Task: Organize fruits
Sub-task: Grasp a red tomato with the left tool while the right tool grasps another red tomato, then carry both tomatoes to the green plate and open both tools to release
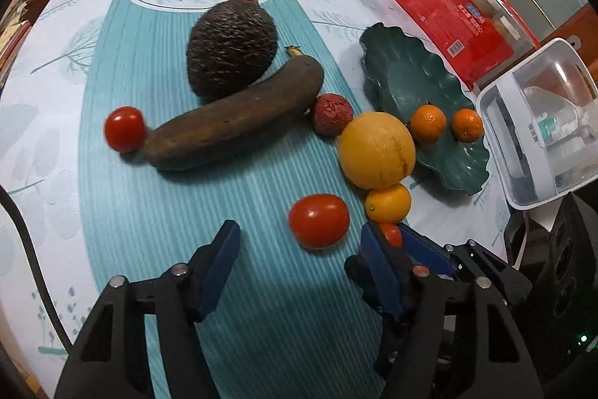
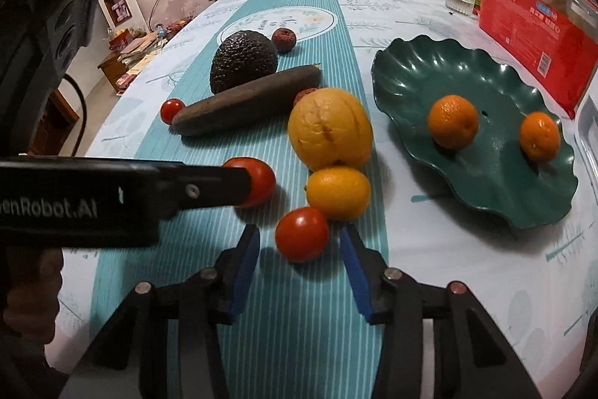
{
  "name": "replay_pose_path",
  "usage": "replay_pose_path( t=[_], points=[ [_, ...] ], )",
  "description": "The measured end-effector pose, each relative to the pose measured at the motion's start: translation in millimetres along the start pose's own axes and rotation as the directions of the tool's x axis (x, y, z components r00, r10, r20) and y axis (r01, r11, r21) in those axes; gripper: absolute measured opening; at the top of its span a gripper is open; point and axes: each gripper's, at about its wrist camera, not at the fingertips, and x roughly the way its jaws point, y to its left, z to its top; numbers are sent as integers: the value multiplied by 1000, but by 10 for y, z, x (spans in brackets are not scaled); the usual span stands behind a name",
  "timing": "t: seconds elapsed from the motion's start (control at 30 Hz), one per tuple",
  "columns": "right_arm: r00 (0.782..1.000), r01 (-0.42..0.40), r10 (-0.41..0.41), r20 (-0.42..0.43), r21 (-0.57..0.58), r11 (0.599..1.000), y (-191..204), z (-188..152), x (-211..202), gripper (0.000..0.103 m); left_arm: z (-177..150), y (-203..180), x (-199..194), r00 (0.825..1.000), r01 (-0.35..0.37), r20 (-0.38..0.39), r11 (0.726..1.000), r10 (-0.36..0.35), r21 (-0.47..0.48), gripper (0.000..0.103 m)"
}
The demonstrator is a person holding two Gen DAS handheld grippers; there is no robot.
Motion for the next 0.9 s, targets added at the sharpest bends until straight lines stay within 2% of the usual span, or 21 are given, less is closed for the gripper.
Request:
replay_pose_path(
  t=[0.17, 0.23, 0.33, 0.37, 0.63, 0.9],
  points=[
    [1000, 4, -4, 9, -12, 1000, 17, 2, 2, 37, 11, -62, 40, 999, 19, 27, 1000, -19, 7, 52],
    [1000, 7, -7, 12, -10, 1000, 13, -2, -2, 35, 9, -77, 61, 999, 41, 25, 999, -41, 5, 41],
    [1000, 3, -3, 13, -6, 1000, -6, -3, -7, 31, 9, -82, 77, 998, 52, 35, 999, -52, 1, 33],
    [1000, -4, 4, 11, -7, 1000, -7, -3, -10, 29, 9, -80, 80, 998, 55, 36, 998, -55, -1, 33],
    [1000, -23, 23, -17, 0, 1000, 24, -24, -42, 28, -8, -29, -15, 998, 42, 41, 999, -41, -21, 33],
    [1000, -31, 31, -2, 18, 999, 56, -83, -257, 28, -89, -17, -350, 997, 16, 81, 999, -12, -46, 33]
  ],
)
